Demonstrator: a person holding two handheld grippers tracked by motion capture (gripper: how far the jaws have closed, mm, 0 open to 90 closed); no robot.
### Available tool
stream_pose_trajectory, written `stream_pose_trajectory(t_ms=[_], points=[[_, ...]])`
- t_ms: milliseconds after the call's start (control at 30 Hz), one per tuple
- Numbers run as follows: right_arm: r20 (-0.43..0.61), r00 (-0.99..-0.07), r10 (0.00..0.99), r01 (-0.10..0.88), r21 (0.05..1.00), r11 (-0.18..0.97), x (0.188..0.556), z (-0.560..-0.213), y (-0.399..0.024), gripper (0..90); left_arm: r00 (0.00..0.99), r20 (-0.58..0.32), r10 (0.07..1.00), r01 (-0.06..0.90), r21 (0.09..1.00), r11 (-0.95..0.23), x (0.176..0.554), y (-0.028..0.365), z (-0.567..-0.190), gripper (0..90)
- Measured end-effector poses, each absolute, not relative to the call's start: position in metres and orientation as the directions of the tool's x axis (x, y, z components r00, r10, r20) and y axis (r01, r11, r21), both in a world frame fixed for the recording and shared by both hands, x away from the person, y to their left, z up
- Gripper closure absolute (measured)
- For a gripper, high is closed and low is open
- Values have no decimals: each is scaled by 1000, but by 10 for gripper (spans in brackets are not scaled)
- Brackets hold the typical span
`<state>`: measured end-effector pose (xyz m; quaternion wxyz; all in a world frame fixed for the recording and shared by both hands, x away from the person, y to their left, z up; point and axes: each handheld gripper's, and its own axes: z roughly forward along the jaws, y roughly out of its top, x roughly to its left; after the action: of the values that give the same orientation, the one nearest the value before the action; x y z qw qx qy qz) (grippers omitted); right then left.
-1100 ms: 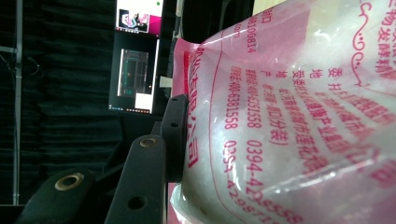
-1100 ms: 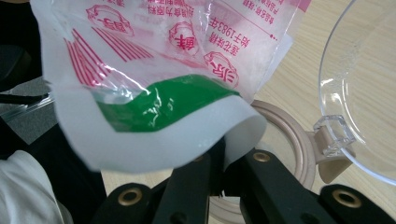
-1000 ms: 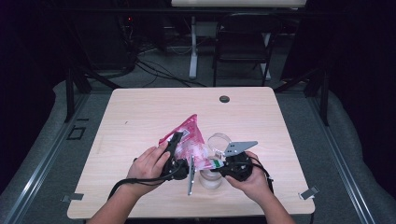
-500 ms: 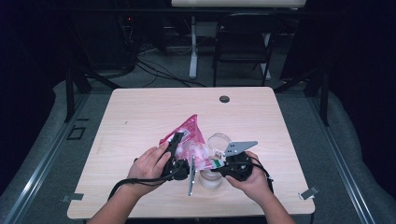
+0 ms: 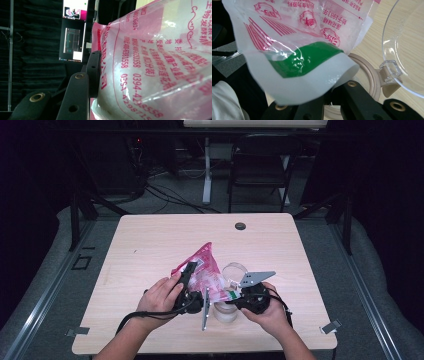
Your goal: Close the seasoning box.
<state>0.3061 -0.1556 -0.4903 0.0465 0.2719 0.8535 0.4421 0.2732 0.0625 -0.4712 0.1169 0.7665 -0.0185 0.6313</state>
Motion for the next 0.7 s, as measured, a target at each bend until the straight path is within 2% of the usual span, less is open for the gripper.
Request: stream_pose_trajectory(t_ms=[700], points=[[174,-839,516,437,779,449,309,-494,-156,900,201,973,112,-194,152,-969,272,57,-469,668]])
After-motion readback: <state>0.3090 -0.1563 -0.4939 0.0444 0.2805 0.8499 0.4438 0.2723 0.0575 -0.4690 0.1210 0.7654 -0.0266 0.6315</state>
